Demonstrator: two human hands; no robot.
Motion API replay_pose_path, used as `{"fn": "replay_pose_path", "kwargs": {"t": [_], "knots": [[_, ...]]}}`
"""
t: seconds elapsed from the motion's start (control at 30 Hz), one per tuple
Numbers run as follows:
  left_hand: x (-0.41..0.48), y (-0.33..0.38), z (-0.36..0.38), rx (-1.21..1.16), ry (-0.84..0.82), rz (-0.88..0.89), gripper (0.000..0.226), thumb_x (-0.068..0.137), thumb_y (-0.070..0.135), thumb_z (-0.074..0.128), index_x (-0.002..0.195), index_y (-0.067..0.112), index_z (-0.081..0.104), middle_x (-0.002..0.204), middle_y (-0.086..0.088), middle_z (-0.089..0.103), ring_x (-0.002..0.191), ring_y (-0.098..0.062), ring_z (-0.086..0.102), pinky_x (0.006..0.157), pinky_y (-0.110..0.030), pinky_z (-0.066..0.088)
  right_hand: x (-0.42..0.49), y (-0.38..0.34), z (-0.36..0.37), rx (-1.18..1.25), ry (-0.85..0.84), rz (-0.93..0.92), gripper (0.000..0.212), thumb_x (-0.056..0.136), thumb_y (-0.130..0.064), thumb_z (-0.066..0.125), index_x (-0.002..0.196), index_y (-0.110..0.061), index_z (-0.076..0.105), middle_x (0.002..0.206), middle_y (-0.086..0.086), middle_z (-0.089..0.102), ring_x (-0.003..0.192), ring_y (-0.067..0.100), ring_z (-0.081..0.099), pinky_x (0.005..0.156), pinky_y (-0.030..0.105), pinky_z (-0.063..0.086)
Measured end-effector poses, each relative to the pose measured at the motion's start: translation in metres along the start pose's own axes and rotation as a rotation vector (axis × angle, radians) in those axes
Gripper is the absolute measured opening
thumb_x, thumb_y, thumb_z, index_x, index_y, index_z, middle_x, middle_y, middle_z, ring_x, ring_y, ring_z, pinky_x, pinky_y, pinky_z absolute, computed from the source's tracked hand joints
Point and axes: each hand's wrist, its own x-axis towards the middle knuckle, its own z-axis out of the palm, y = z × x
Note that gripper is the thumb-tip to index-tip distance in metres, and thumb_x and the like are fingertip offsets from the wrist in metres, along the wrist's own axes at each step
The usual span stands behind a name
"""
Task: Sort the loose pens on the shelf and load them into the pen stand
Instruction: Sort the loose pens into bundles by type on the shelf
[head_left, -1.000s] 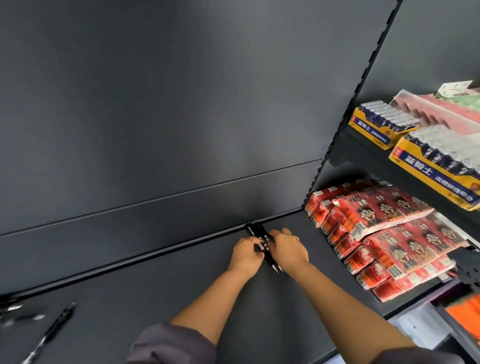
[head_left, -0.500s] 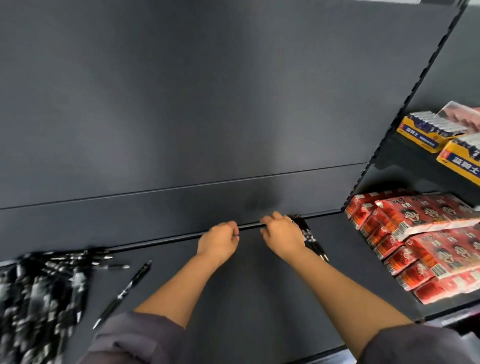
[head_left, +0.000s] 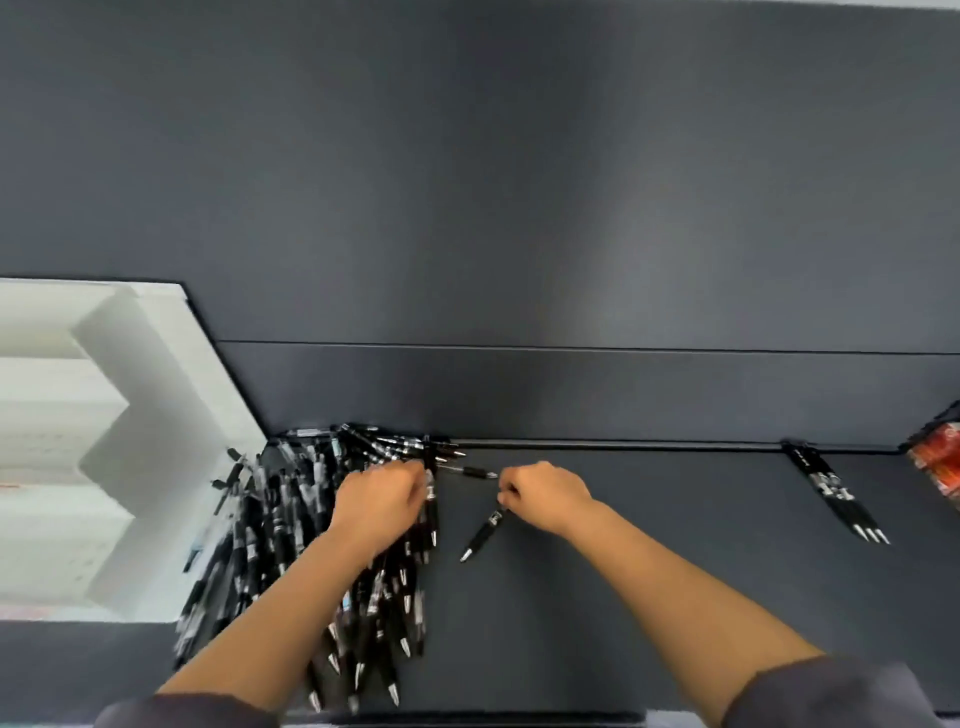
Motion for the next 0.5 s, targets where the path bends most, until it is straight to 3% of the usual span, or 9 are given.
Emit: {"fn": "replay_pose_path", "kwargs": {"t": [0.1, 0.2, 0.37, 0.5], "knots": [[-0.012, -0.031, 0.006, -0.027, -0.043, -0.05, 0.022, 0.094, 0.032, 0.044, 0.113, 0.025, 0.053, 0.113, 0.004, 0.06, 0.105, -0.021, 0.059, 0.083, -0.034, 0.046, 0.01, -0.027, 0.016, 0.112, -0.107, 0.058, 0.029, 0.097, -0.04, 0.041, 0.117, -0.023, 0.054, 0.117, 0.008, 0.06, 0.096, 0.03, 0.064, 0.082, 0.033, 0.048], [-0.015, -0.044, 0.014, -0.057, -0.044, -0.059, 0.024, 0.094, 0.029, 0.045, 0.116, 0.023, 0.052, 0.113, 0.0, 0.054, 0.103, -0.024, 0.057, 0.087, -0.037, 0.046, 0.017, -0.039, 0.027, 0.127, -0.033, 0.154, 0.027, 0.097, -0.037, 0.043, 0.111, -0.016, 0.053, 0.116, 0.011, 0.06, 0.104, 0.033, 0.059, 0.077, 0.033, 0.045], [0.001, -0.055, 0.017, -0.143, 0.009, -0.085, 0.029, 0.094, 0.024, 0.047, 0.122, 0.02, 0.052, 0.115, -0.003, 0.052, 0.106, -0.024, 0.053, 0.083, -0.036, 0.047, 0.022, -0.051, 0.027, 0.119, 0.081, 0.206, 0.019, 0.088, -0.009, 0.044, 0.106, -0.013, 0.045, 0.107, 0.016, 0.062, 0.096, 0.037, 0.06, 0.065, 0.032, 0.042], [0.02, -0.066, 0.01, -0.092, 0.029, -0.133, 0.034, 0.094, 0.028, 0.047, 0.128, 0.023, 0.049, 0.123, -0.003, 0.049, 0.113, -0.025, 0.048, 0.088, -0.037, 0.044, 0.034, -0.064, 0.015, 0.159, 0.163, 0.047, 0.048, 0.088, -0.009, 0.043, 0.134, -0.018, 0.032, 0.104, 0.016, 0.061, 0.084, 0.037, 0.059, 0.061, 0.034, 0.04]]}}
